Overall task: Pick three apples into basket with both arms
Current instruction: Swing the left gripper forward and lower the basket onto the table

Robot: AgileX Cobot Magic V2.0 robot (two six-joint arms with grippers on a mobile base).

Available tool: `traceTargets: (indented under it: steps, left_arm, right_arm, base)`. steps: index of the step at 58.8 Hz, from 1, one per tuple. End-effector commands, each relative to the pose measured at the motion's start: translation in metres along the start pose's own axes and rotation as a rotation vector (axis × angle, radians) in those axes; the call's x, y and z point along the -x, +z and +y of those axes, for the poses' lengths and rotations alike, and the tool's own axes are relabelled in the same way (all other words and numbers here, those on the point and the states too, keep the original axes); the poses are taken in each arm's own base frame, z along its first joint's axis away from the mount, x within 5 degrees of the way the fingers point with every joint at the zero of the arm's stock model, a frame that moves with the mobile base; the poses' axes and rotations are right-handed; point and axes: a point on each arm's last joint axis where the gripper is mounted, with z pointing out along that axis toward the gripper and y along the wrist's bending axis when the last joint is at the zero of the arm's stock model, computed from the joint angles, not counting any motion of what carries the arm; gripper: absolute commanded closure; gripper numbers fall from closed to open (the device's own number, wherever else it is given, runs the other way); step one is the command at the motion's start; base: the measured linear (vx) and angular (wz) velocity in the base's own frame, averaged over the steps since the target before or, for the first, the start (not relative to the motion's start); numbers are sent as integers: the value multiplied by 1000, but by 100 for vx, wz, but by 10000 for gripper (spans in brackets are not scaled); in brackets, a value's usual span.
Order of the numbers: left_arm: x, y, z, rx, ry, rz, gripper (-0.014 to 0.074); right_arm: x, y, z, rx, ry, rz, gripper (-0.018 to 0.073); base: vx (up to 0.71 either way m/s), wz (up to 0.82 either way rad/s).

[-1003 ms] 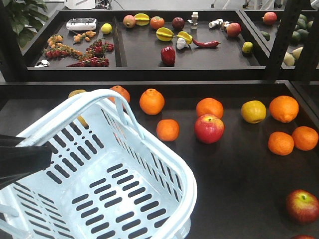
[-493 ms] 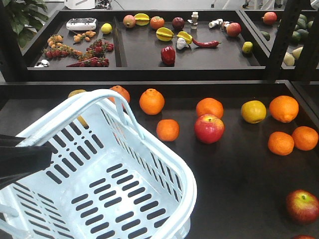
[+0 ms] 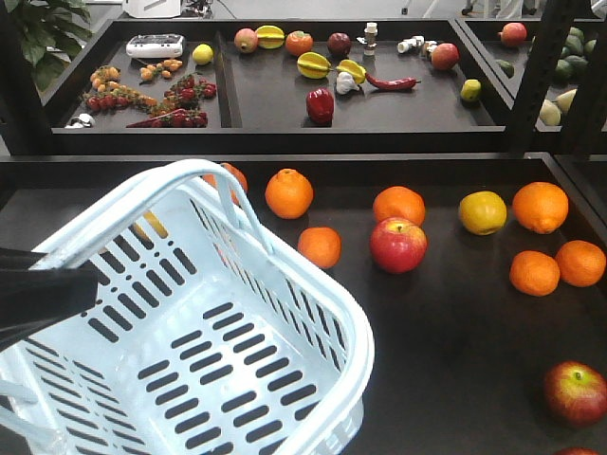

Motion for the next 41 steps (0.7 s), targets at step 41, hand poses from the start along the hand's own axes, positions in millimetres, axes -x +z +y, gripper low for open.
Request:
traceTargets:
  steps: [41]
  left_arm:
    - [28, 25, 15, -26, -94, -122, 602]
  right_arm:
    - [4, 1, 1, 13, -18, -64, 564]
  base:
    - [0, 0]
